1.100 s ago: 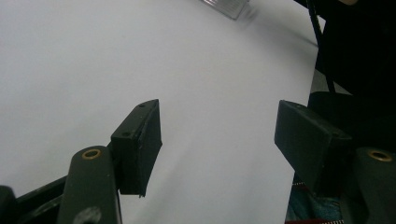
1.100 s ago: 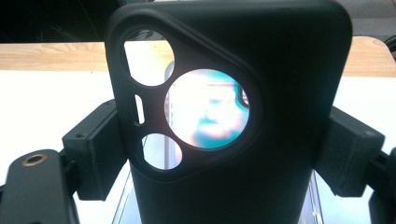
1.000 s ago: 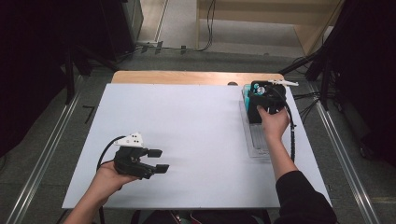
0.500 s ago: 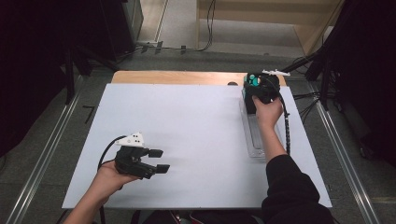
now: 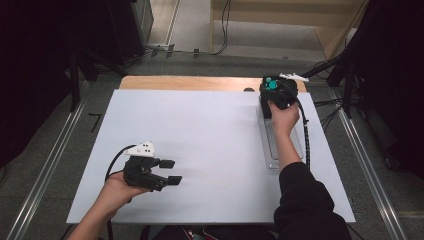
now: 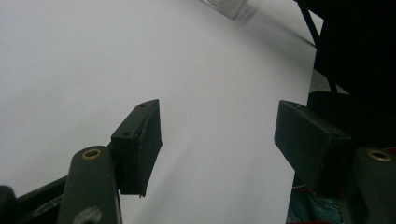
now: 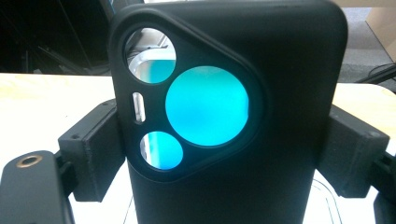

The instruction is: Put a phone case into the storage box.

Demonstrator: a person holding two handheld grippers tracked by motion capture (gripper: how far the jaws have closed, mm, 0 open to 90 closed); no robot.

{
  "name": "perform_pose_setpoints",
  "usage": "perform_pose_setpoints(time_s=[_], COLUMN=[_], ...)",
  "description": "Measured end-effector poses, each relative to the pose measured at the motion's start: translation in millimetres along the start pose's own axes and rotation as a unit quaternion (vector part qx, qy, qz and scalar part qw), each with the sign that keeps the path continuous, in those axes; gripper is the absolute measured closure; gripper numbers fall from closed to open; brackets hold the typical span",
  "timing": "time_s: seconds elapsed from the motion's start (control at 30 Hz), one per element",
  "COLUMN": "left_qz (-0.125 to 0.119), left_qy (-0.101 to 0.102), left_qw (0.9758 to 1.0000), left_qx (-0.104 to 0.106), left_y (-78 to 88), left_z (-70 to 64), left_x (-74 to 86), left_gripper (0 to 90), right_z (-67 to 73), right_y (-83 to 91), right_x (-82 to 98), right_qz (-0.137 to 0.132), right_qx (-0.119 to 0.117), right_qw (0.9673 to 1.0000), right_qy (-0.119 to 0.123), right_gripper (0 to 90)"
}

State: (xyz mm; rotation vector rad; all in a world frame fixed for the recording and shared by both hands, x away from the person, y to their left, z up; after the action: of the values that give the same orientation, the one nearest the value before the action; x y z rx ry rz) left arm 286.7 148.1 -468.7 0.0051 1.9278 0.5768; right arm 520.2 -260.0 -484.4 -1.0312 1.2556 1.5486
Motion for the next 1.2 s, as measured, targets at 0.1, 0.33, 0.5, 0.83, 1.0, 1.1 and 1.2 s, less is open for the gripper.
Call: perform_pose_setpoints(time_s=[0.1,0.33,0.5,0.83,1.0,1.1,1.2], left_qz=[0.001,-0.009,-0.009,-0.01,-0.01,-0.01,-0.009], left_qy=[0.002,0.0,0.001,0.001,0.004,0.005,0.006], left_qw=[1.0,1.0,1.0,1.0,0.9999,0.9999,0.9999], left_qx=[0.001,-0.001,-0.002,0.0,-0.002,-0.003,-0.005], left_y=[0.7,2.4,2.6,3.2,3.3,2.9,2.4], left_z=[0.2,-0.3,0.6,0.5,1.6,2.5,3.3], left_x=[0.0,-2.6,-2.4,-2.9,-2.9,-3.0,-3.5], left_gripper=[32.4,32.4,32.4,32.4,32.4,32.4,32.4], right_z=[2.2,4.2,3.7,2.7,3.0,3.3,4.1], right_y=[-0.1,-1.6,-1.7,-2.3,-1.6,0.5,4.1], right_x=[2.2,8.3,8.3,8.8,6.7,5.3,3.1], right_qz=[0.005,0.006,0.006,0.005,0.002,0.004,0.007], right_qx=[0.011,0.014,0.013,0.008,0.007,-0.003,-0.007], right_qw=[0.9999,0.9997,0.9998,0.9999,1.0,1.0,0.9999], right_qy=[0.008,0.02,0.016,0.01,0.007,-0.001,0.003], right_gripper=[10.9,10.4,9.6,8.2,0.7,0.0,0.0])
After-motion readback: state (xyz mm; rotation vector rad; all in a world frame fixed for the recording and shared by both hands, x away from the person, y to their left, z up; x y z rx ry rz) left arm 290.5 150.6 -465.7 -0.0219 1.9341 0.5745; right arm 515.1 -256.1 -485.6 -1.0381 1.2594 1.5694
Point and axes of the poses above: each handheld gripper's, and its own axes: y roughly backward along the jaws, x roughly out of its underside, z roughly to its left, the point moved 5 cm from there along -y, roughly forward along the jaws, and after that the axes turned 15 degrees about -z, right-handed, at the moved point
